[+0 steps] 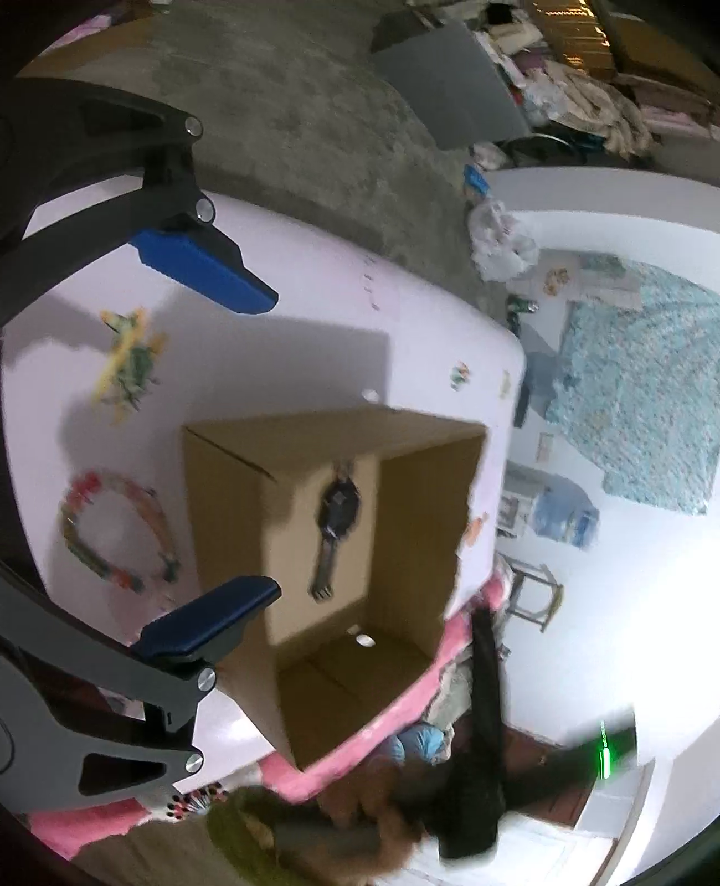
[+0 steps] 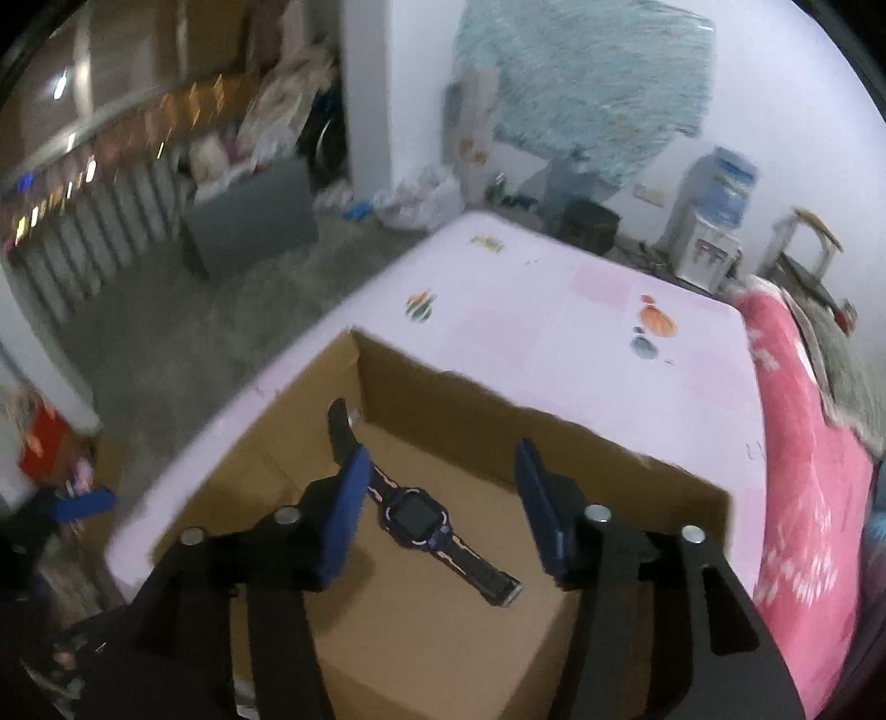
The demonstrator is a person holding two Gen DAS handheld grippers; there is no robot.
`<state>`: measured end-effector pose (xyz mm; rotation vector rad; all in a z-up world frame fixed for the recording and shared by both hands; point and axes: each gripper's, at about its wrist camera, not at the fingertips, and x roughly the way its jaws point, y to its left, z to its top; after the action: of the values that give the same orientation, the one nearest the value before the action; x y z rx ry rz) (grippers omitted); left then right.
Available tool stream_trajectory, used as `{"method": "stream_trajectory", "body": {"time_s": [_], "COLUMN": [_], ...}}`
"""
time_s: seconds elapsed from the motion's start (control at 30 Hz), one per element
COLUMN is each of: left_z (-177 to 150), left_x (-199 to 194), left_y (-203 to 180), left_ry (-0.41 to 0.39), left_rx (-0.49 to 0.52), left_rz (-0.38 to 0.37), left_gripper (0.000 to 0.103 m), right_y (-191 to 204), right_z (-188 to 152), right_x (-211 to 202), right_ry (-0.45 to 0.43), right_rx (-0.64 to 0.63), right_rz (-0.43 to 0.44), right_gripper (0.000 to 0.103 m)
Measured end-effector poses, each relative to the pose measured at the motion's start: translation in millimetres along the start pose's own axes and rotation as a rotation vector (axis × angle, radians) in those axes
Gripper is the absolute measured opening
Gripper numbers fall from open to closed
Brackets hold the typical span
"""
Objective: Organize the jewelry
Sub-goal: 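Withdraw the right gripper from the box back over the table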
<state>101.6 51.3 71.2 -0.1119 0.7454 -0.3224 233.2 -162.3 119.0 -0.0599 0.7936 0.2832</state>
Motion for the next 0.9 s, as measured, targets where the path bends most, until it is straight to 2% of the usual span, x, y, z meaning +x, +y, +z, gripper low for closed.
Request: {"method": "stream_trajectory", "body": {"time_s": [0.1, 0.13, 0.23, 0.3, 0.33, 0.4, 0.47, 0.53, 0.6, 0.7, 0.8, 0.9], "left_z": [-17.5, -23.4, -40.2, -47.5, -52.6, -58.1, -61.3, -63.5, -64.8, -69.2, -70.6, -71.8], "left_x": [4.5, 5.4, 11.8, 15.8, 17.6, 20.5, 24.2, 28.6, 34.4, 45.0, 50.3, 56.2], "left_y": [16.0, 20.5, 33.2, 36.5, 36.9, 36.3, 34.2, 35.1, 37.1, 40.3, 34.1, 24.8], "left_ry": [0.053, 0.065, 0.116, 0.146, 0.166, 0.188, 0.209, 0.215, 0.23, 0.265, 0.278, 0.309], "left_rx": [-0.035, -0.043, -0.058, -0.061, -0.061, -0.052, -0.047, -0.055, -0.061, -0.079, -0.034, 0.029], "left_rz": [0.014, 0.02, 0.056, 0.056, 0.058, 0.057, 0.065, 0.074, 0.092, 0.116, 0.153, 0.194], "left_gripper": [0.092, 0.092, 0.092, 0.092, 0.092, 0.092, 0.092, 0.092, 0.092, 0.092, 0.094, 0.095], "right_y": [-30.4, -47.8, -78.4, -85.2, -87.3, -88.9, -92.6, -93.8, -92.2, -84.1, -86.4, -97.3], "right_z": [-27.5, -43.5, -98.8, -136.3, -162.0, -202.4, -229.3, -243.7, -249.1, -239.6, -240.7, -242.6], "right_x": [-47.7, -63.6, -90.7, -88.3, -78.8, -59.2, -44.6, -33.2, -28.0, -14.2, -11.2, -13.6], "right_ry": [-0.085, -0.109, -0.103, -0.023, 0.056, 0.181, 0.264, 0.299, 0.299, 0.316, 0.302, 0.287], "right_rx": [0.123, 0.181, 0.317, 0.369, 0.397, 0.428, 0.469, 0.488, 0.455, 0.297, 0.288, 0.338], "right_rz": [-0.056, -0.099, -0.243, -0.309, -0.343, -0.381, -0.401, -0.416, -0.448, -0.546, -0.535, -0.506], "right_gripper": [0.072, 0.076, 0.081, 0.081, 0.081, 0.081, 0.081, 0.081, 0.081, 0.089, 0.095, 0.096]}}
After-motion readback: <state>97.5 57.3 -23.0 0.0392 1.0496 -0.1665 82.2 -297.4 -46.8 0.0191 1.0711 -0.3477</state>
